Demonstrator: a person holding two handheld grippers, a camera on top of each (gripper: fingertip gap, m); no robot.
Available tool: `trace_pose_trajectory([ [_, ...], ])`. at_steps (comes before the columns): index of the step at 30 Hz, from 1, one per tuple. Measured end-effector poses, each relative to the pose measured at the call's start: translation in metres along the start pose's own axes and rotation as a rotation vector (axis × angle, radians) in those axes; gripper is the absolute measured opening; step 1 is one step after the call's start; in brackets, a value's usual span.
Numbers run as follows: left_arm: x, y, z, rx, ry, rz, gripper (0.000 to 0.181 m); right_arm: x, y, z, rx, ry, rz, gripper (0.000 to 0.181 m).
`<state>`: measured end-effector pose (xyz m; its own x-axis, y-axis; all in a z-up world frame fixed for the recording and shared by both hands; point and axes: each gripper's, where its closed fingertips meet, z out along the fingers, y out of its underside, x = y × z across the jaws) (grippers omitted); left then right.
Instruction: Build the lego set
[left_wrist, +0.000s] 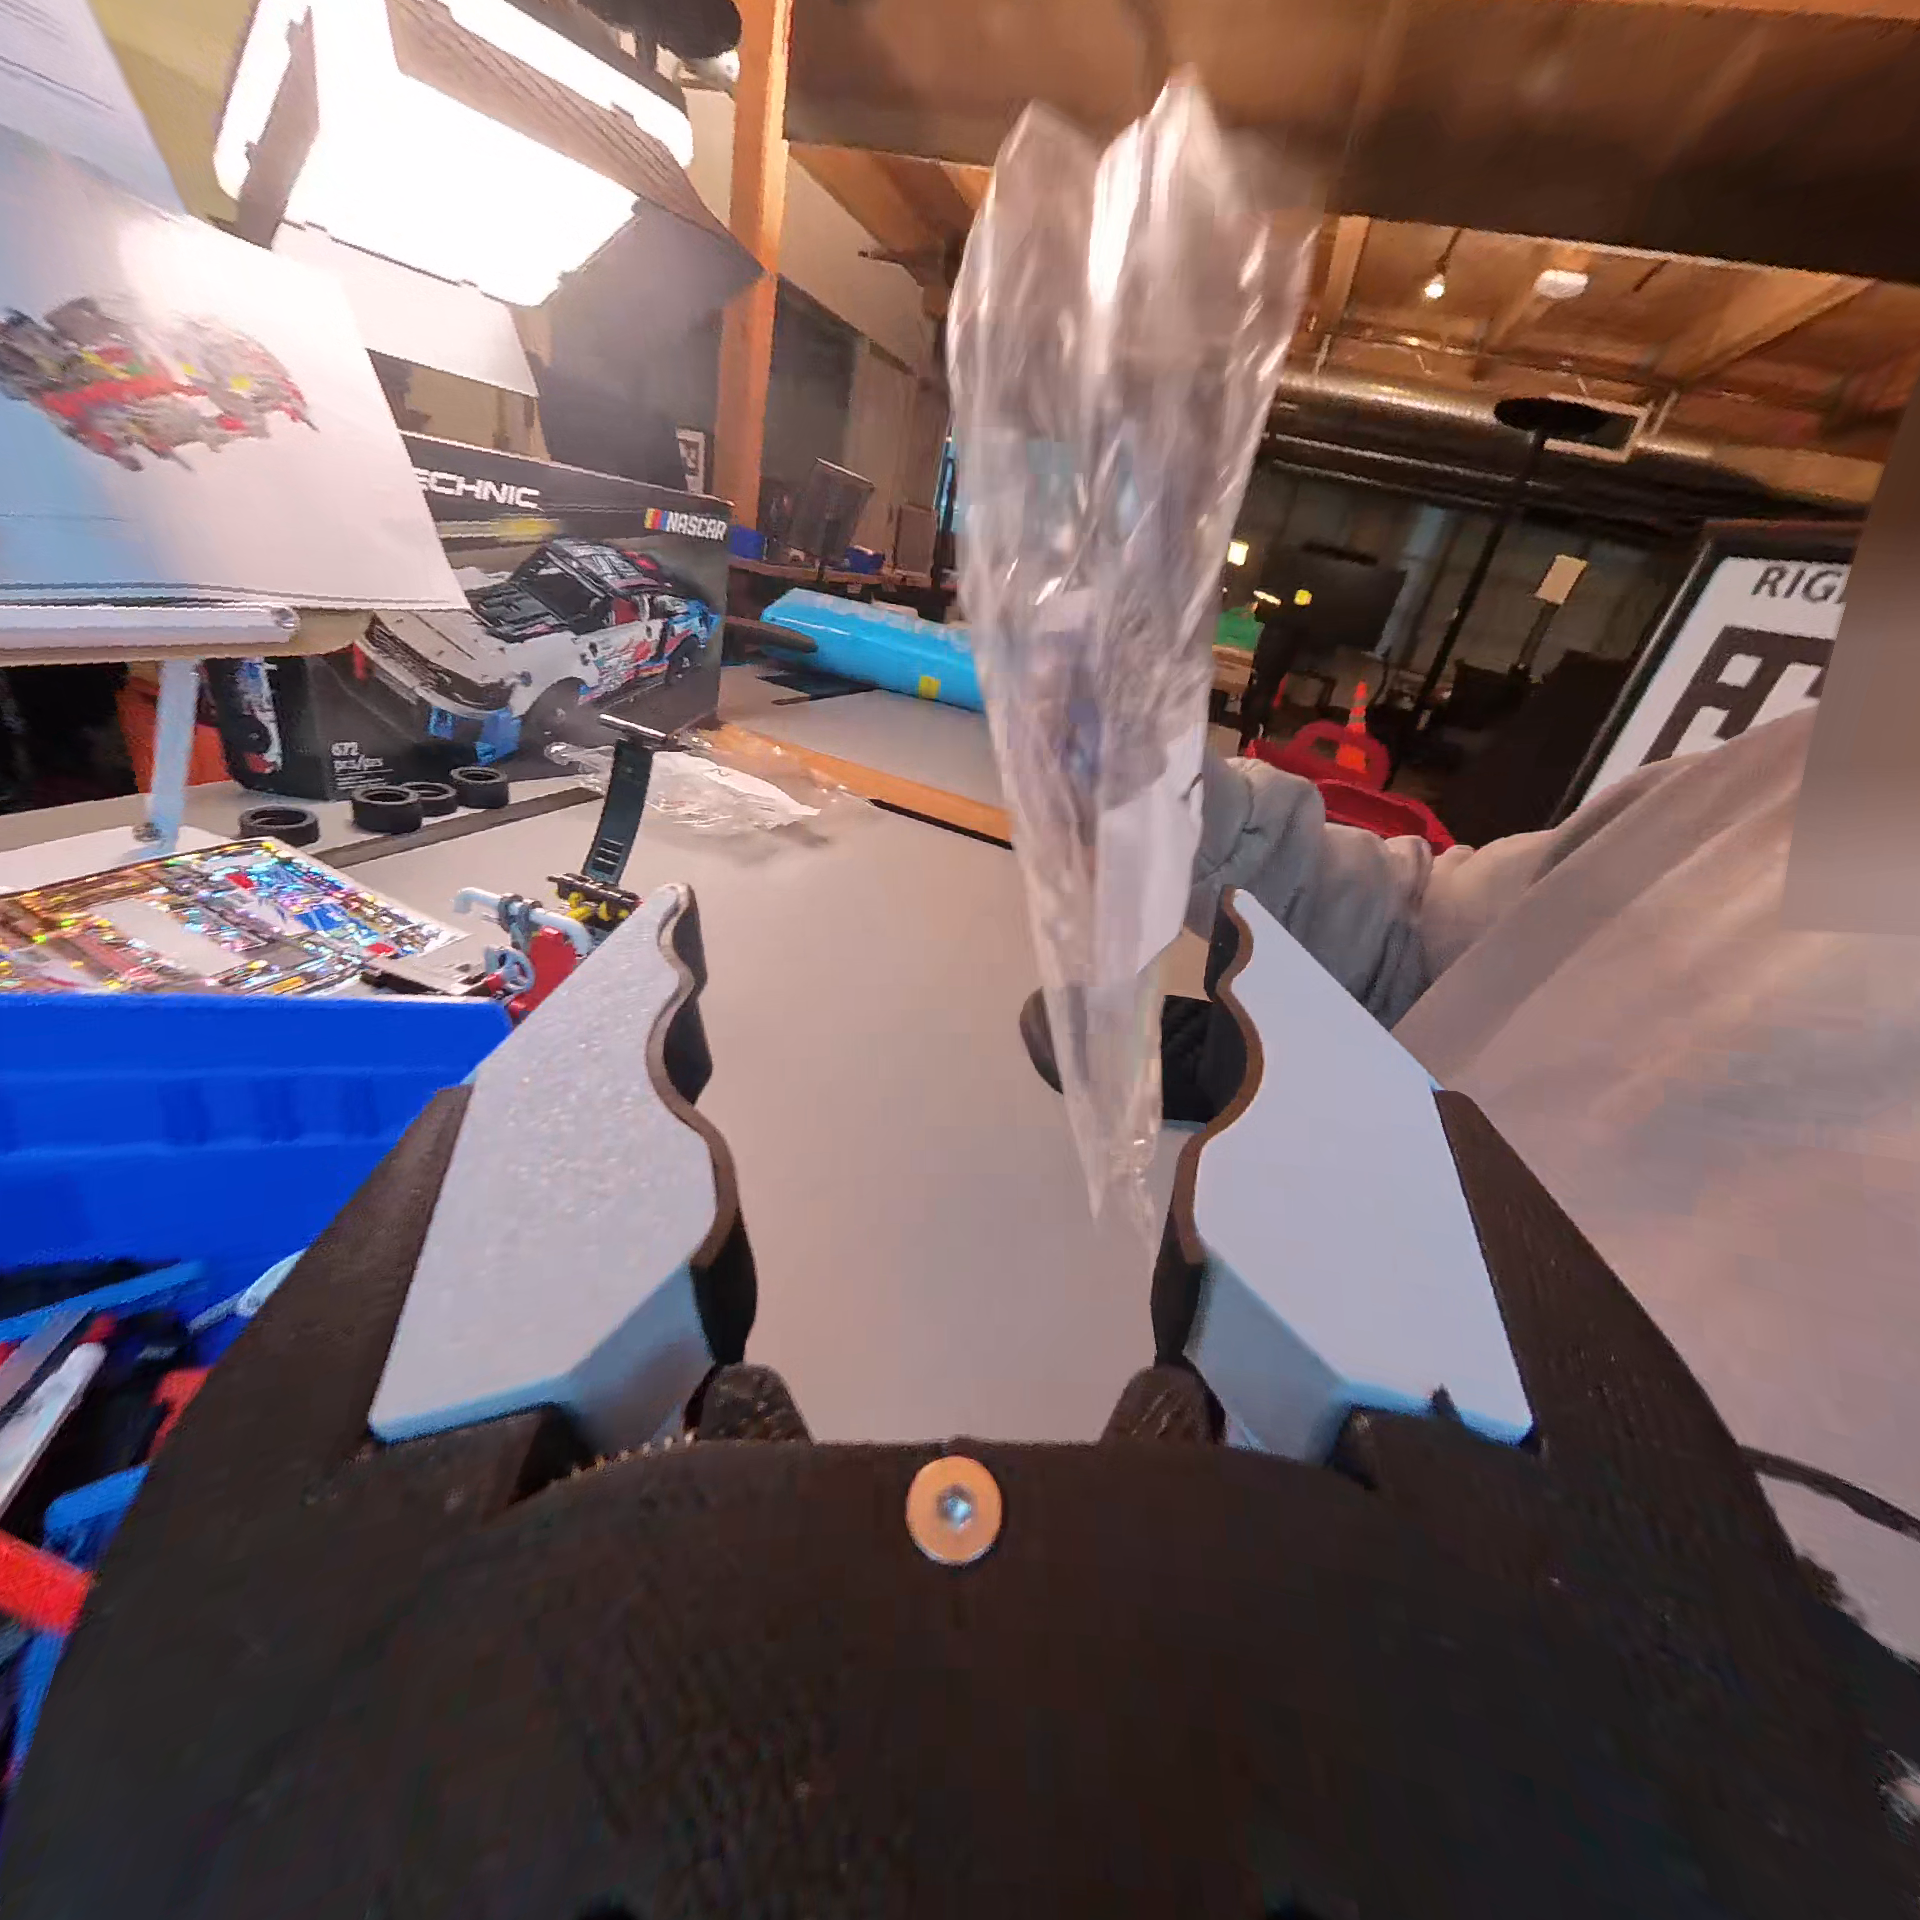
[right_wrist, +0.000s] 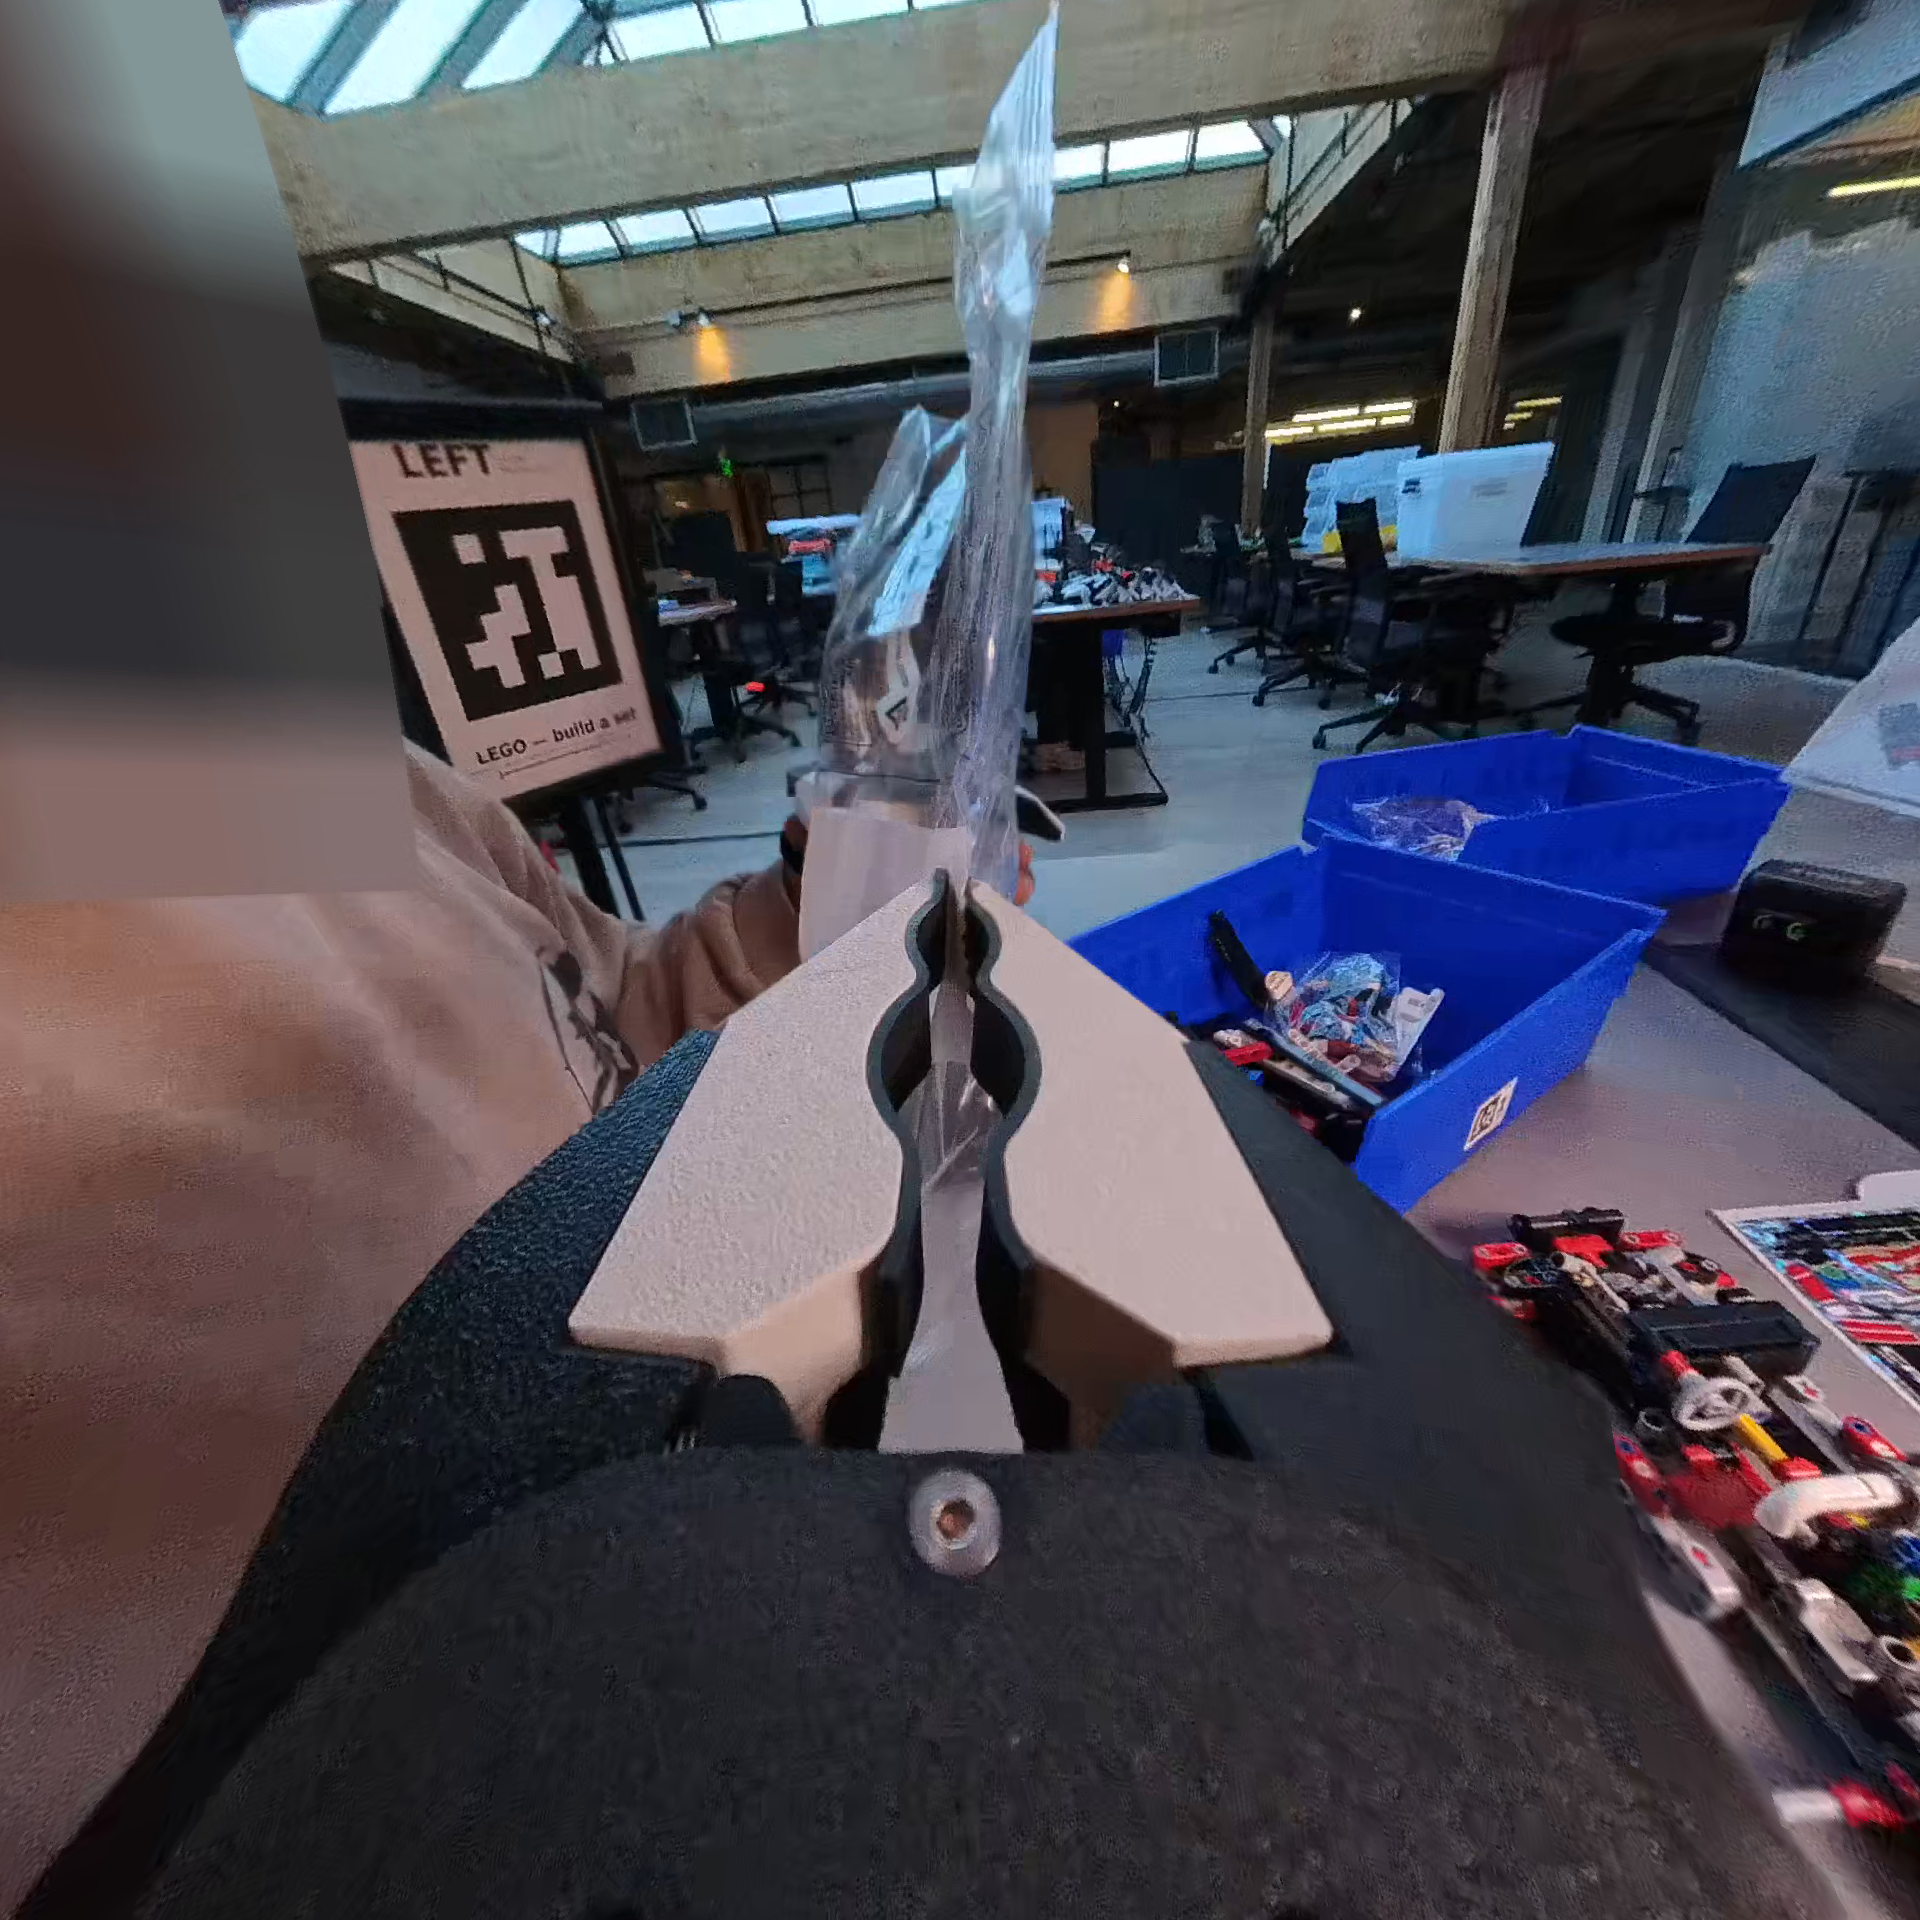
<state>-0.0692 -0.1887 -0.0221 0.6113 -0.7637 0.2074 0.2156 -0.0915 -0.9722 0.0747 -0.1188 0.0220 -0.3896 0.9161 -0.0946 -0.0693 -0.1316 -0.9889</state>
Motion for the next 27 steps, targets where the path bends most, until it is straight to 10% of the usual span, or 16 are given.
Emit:
trace_pose_trajectory([
  [3, 0.011, 0.005, 0.047, 0.003, 0.114, -0.058, 0.078, -0.01, -0.011, -0.024, 0.032, 0.047, -0.04, 0.0],
  [5, 0.018, 0.006, 0.067, 0.009, 0.187, 0.003, 0.0, -0.007, -0.011, -0.042, 0.026, 0.123, -0.072, 0.0],
  [13, -0.009, 0.033, 0.105, -0.128, 0.121, -0.045, 0.004, -0.003, 0.01, -0.105, -0.092, 0.315, -0.048, 0.0],
  [16, -0.02, 0.031, 0.096, -0.124, 0.03, 0.043, 0.041, 0.037, -0.036, -0.171, 0.109, 0.504, 0.131, 0.0],
  [20, -0.014, 0.04, 0.079, -0.136, 0.02, 0.06, 0.046, 0.103, -0.074, -0.296, 0.439, 0.8, 0.299, 0.0],
  [27, -0.021, 0.055, 0.062, -0.139, -0.051, 0.077, 0.046, 0.197, -0.007, -0.432, 0.911, 1.252, 0.5, 0.0],
])
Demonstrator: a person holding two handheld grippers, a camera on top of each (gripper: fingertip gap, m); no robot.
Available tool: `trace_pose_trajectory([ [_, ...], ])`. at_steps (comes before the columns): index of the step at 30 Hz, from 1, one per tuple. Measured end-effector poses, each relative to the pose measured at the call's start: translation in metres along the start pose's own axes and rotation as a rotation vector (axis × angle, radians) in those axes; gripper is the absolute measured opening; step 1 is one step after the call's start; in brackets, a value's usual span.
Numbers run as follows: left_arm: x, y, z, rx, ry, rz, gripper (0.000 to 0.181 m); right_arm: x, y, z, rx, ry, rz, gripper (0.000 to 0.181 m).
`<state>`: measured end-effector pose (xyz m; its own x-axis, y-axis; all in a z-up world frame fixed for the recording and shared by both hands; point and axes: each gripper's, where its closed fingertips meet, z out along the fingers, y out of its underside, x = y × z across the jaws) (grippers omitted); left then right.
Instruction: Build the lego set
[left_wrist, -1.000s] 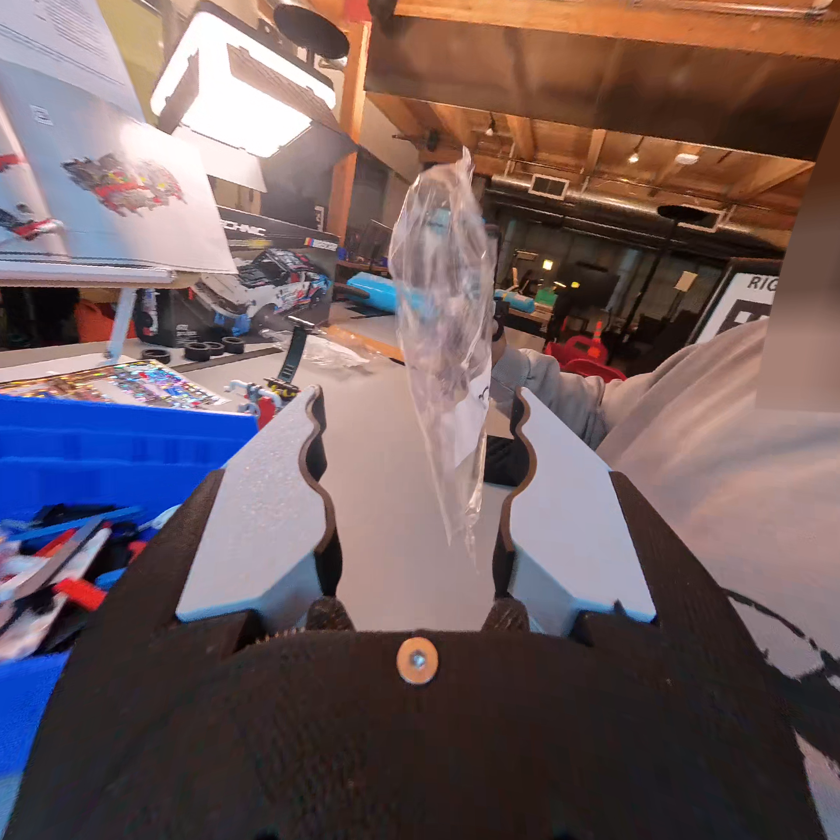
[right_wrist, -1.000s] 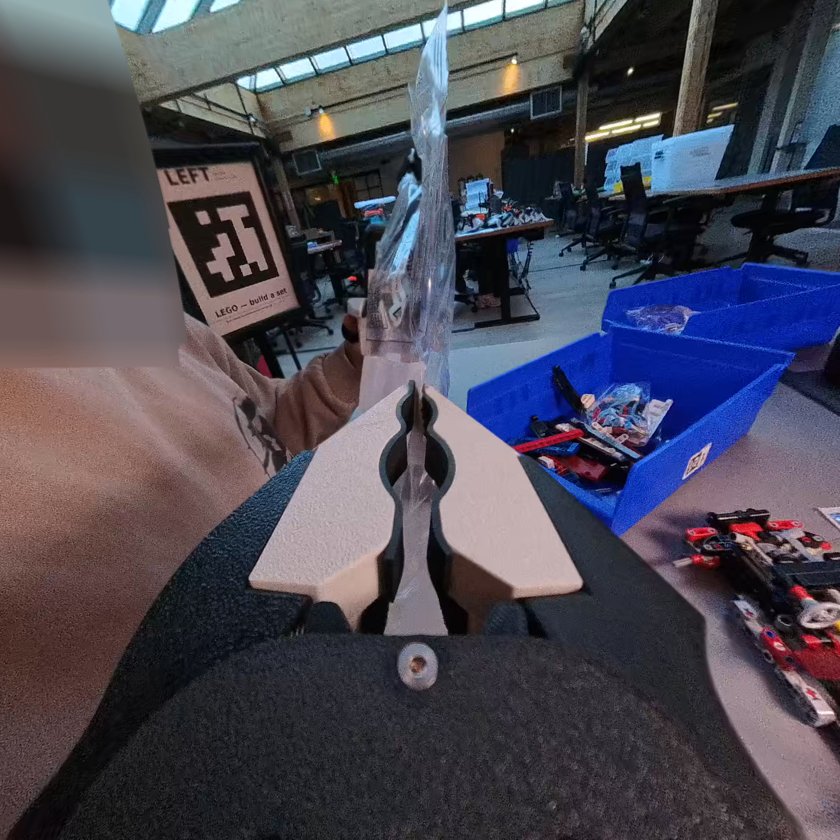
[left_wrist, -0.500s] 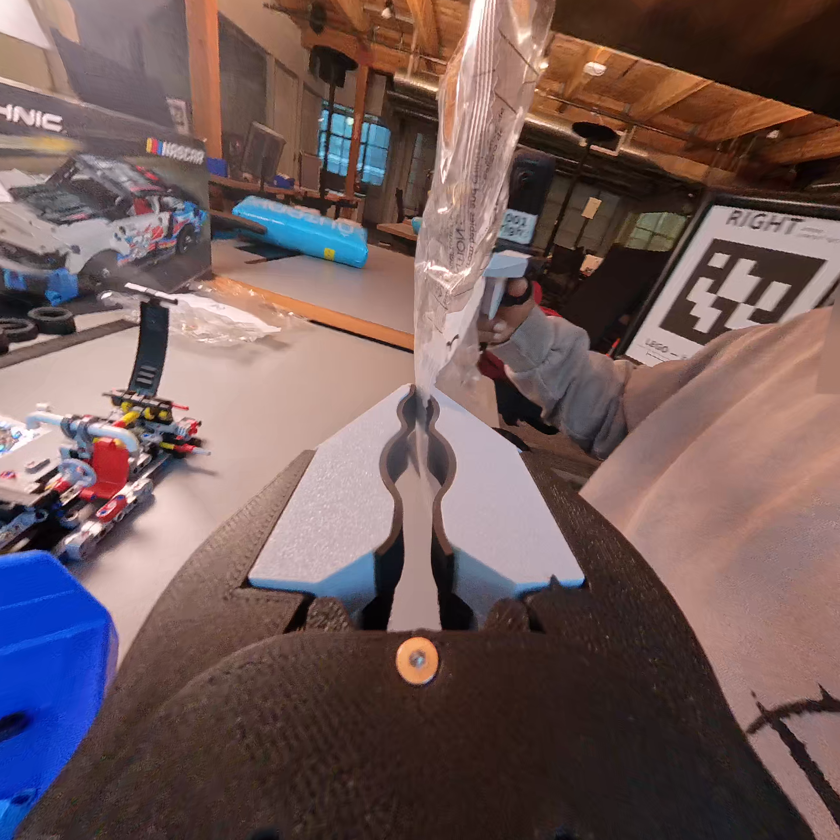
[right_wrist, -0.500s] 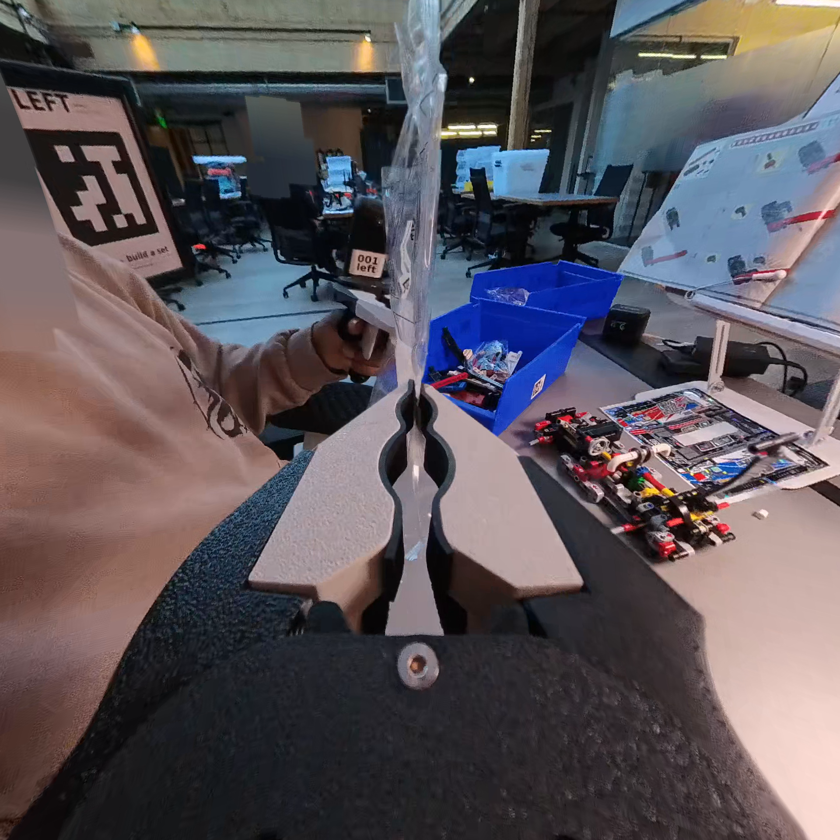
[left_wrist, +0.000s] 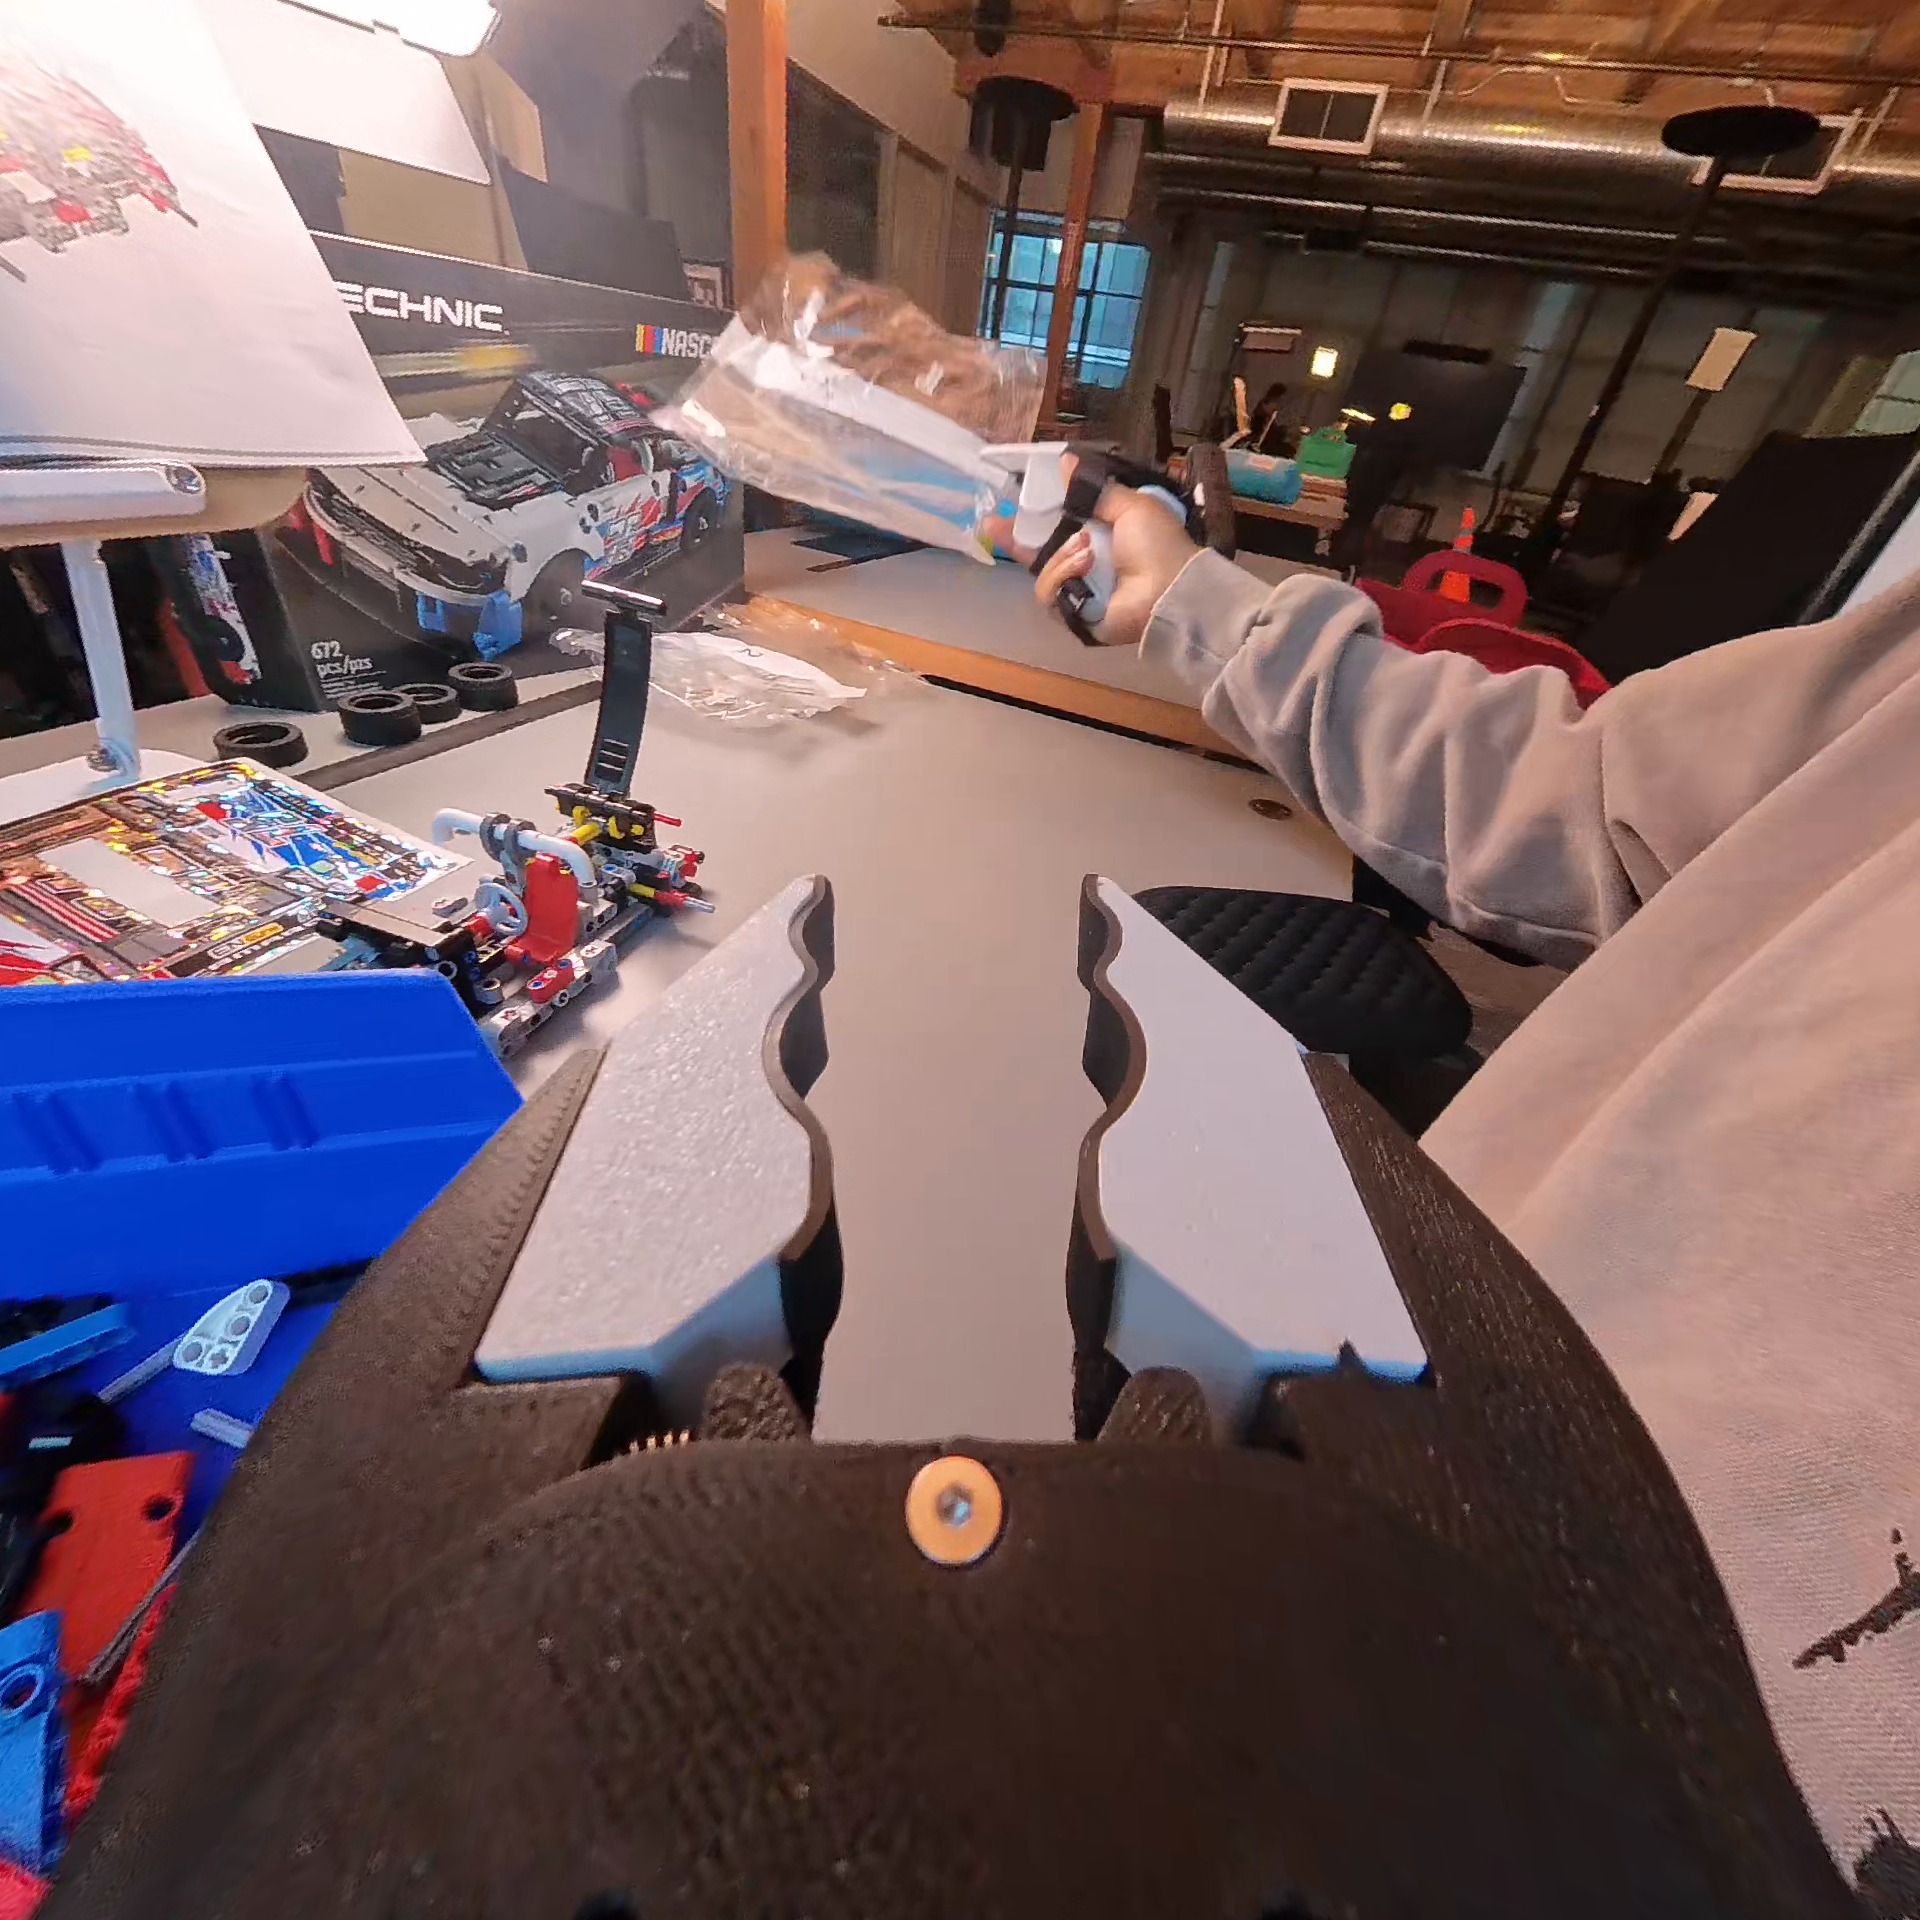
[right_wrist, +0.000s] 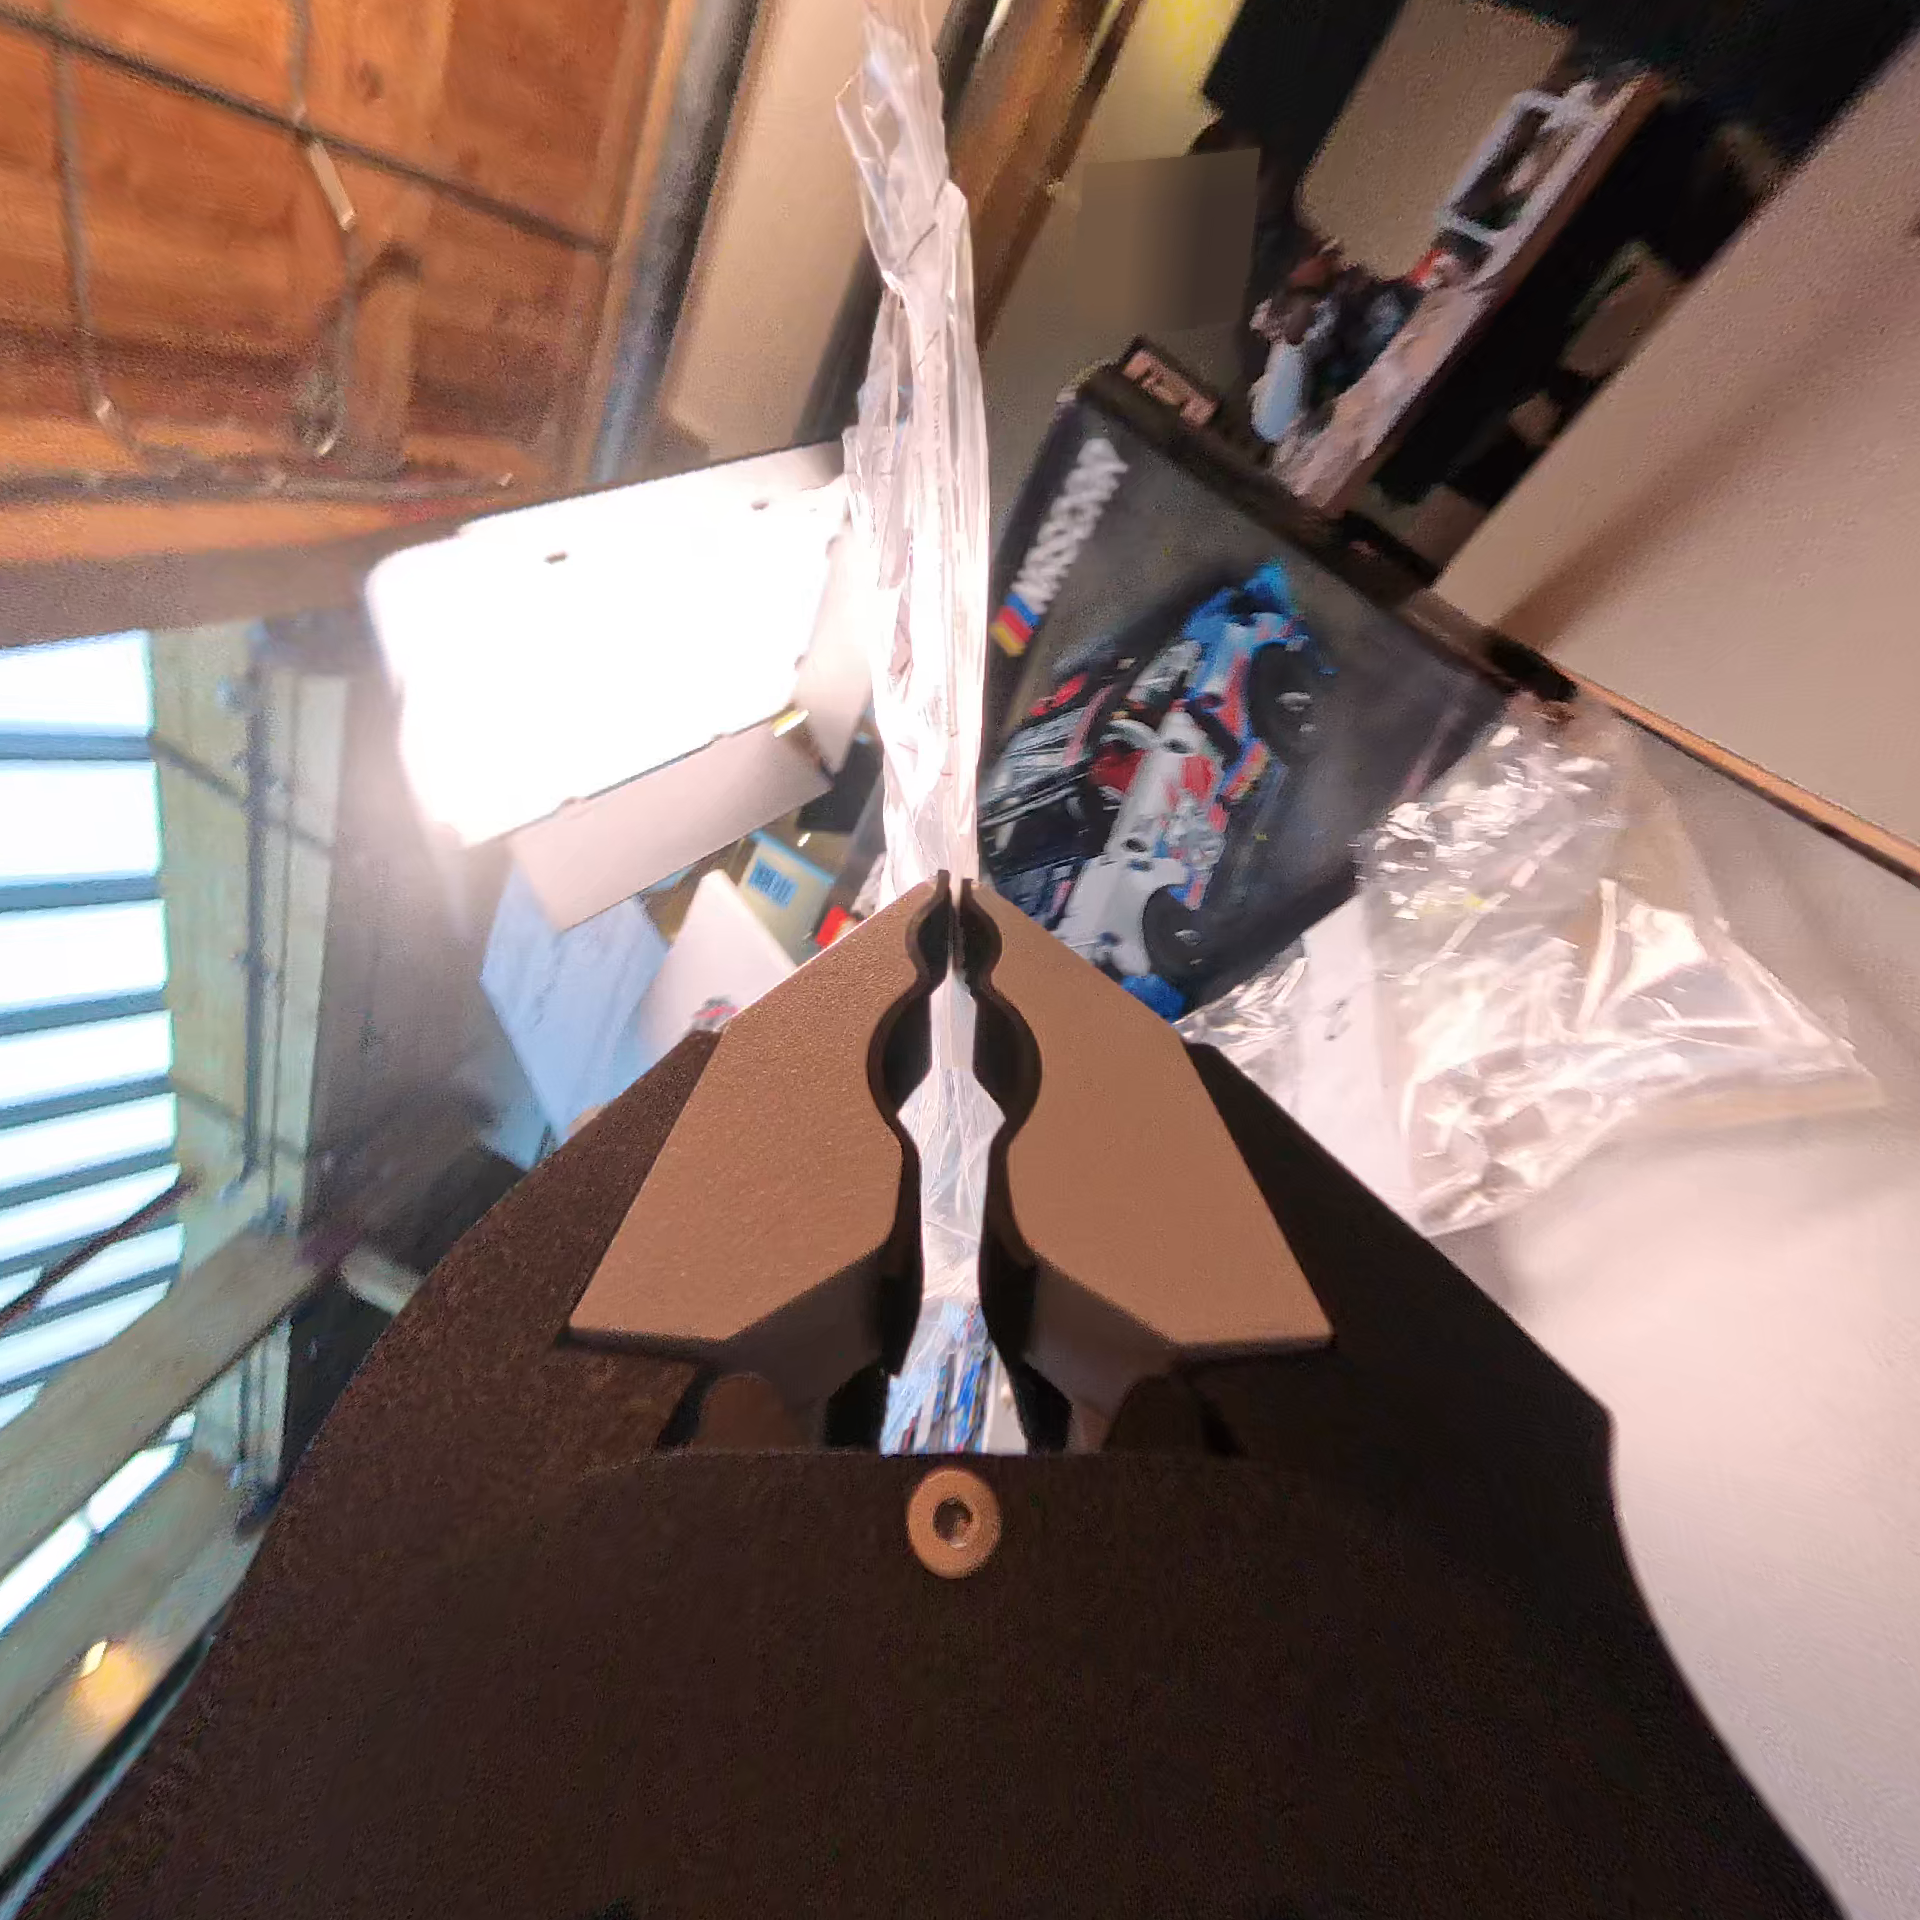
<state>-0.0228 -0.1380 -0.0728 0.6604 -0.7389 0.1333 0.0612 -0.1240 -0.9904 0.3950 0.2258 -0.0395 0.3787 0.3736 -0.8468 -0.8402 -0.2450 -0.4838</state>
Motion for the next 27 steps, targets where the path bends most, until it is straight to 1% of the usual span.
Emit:
trace_pose_trajectory([
  [3, -0.003, 0.0, -0.002, -0.005, -0.018, 0.017, 0.045, 0.051, 0.021, 0.02, 0.106, 0.11, 0.117, 0.0],
  [5, -0.004, 0.001, -0.004, -0.009, -0.033, 0.029, 0.044, 0.067, 0.039, 0.032, 0.146, 0.137, 0.163, 0.0],
  [8, -0.007, 0.004, -0.01, -0.013, -0.059, 0.041, 0.044, 0.071, 0.053, 0.044, 0.179, 0.148, 0.156, 0.0],
  [11, -0.01, 0.01, -0.016, -0.01, -0.082, 0.039, 0.041, 0.069, 0.053, 0.047, 0.196, 0.148, 0.148, 0.0],
  [15, -0.016, 0.019, -0.019, 0.0, -0.088, -0.01, 0.04, 0.07, 0.033, 0.033, 0.288, 0.16, 0.157, 0.0],
  [19, -0.019, 0.026, -0.019, -0.019, -0.101, -0.004, 0.04, 0.072, 0.002, 0.006, 0.375, 0.189, 0.122, 0.0],
  [23, -0.019, 0.033, -0.018, -0.039, -0.104, 0.01, 0.04, 0.104, -0.013, -0.021, 0.35, 0.317, 0.124, 0.0],
  [27, -0.018, 0.038, -0.014, -0.049, -0.089, -0.006, 0.039, 0.125, -0.009, -0.038, 0.32, 0.396, 0.117, 0.0],
])
